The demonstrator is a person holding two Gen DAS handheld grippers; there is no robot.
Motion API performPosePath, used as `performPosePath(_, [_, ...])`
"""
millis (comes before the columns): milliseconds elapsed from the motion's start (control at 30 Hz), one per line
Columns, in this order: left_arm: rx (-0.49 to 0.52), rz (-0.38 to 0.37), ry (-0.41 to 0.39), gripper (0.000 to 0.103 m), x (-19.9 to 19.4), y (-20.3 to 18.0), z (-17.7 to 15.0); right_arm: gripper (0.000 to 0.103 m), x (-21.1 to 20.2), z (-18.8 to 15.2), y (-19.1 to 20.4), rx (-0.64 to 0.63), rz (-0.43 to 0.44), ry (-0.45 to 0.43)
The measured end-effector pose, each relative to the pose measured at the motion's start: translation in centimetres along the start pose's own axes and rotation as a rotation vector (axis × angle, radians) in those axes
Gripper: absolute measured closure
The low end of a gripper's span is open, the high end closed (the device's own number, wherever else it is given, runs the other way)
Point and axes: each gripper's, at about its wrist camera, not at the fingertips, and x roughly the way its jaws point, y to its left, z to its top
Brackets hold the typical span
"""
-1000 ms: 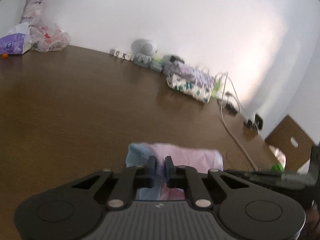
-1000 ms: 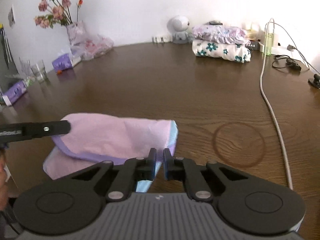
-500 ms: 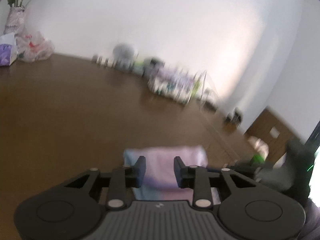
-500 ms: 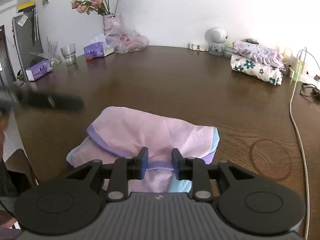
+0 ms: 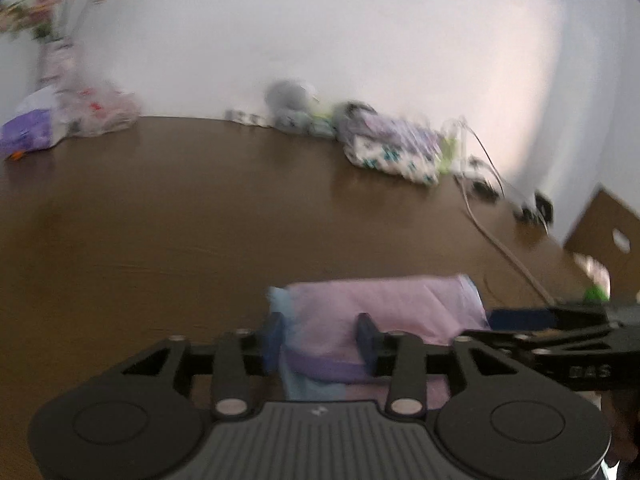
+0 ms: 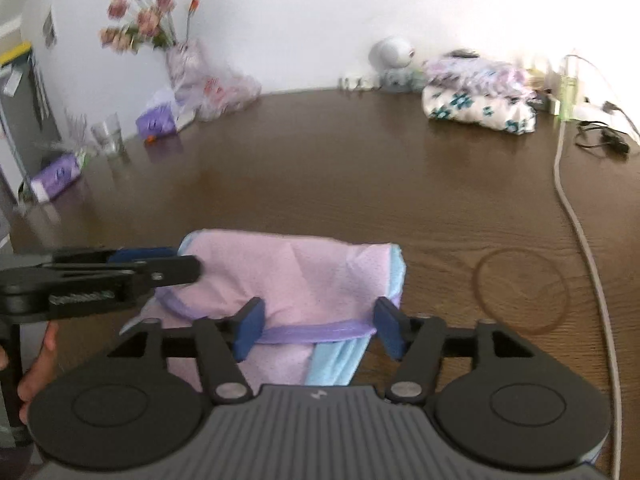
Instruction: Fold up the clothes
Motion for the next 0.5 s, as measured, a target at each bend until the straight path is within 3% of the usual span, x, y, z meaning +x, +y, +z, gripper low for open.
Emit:
performPosePath(33, [-0.027, 0.01, 0.008, 0.036, -0.2, 0.4, 0.1, 0.026, -0.3, 0.1, -0.4, 0.017, -0.004, -0.007])
performPosePath(167, [-0.112, 0.0, 0.027, 0.029, -0.5, 0.8, -0.3, 0.024, 0.7, 0.2, -1.8, 0.116, 0.015, 0.034])
performPosePath(300, [-0.051, -0.011, 0.09, 0.03, 0.7, -1.1, -1.0, 0.024, 1.3, -0.4, -1.0, 0.079, 0.01, 0.04])
performPosePath(500, [0.017, 0.04, 0.07, 0.032, 0.6, -2.0, -1.1, 0.024, 0.6, -0.5, -0.9, 0.08, 0.016, 0.026])
